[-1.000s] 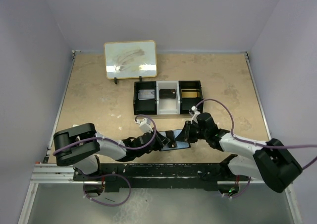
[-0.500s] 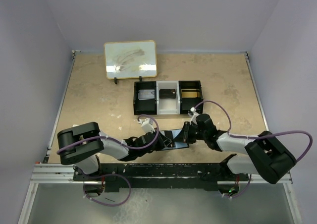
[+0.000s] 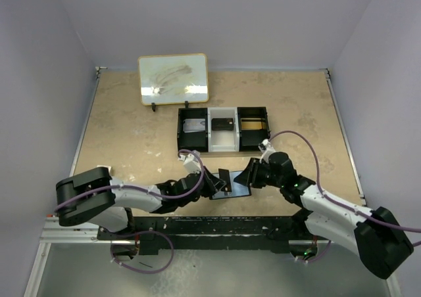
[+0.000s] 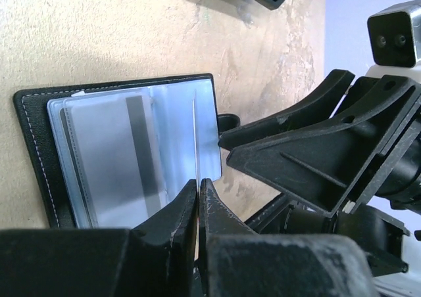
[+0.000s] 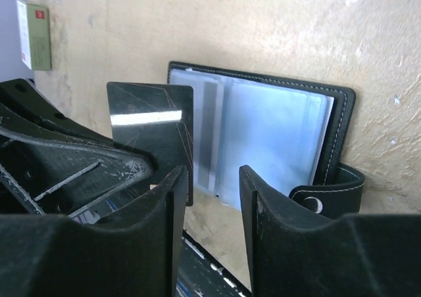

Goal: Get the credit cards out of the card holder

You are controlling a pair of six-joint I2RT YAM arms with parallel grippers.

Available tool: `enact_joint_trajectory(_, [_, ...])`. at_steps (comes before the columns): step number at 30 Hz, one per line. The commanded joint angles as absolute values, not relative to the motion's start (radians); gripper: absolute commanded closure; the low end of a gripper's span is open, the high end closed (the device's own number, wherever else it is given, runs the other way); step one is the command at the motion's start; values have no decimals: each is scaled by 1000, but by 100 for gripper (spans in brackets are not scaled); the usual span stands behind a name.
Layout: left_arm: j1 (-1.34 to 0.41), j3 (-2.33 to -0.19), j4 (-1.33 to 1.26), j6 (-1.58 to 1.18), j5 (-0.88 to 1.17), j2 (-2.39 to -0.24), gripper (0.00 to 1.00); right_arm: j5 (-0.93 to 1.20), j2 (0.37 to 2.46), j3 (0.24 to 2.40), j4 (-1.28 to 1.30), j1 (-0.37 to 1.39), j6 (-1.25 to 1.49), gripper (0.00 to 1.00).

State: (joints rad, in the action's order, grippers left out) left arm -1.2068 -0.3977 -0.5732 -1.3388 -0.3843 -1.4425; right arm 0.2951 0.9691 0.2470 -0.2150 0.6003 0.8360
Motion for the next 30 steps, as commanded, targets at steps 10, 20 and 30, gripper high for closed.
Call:
enact_joint_trajectory(10, [-1212, -307, -511, -1256, -449, -1225, 100, 414, 965, 228, -460, 603, 880, 45])
enact_joint_trajectory(20, [-1212, -233, -627, -1247, -447, -1151, 100, 546, 1156, 195, -815, 603, 979, 45])
enact_joint_trajectory(30, [-1212, -216, -774, -1255, -438, -1163, 100, 598, 1242, 208, -922, 603, 1045, 46])
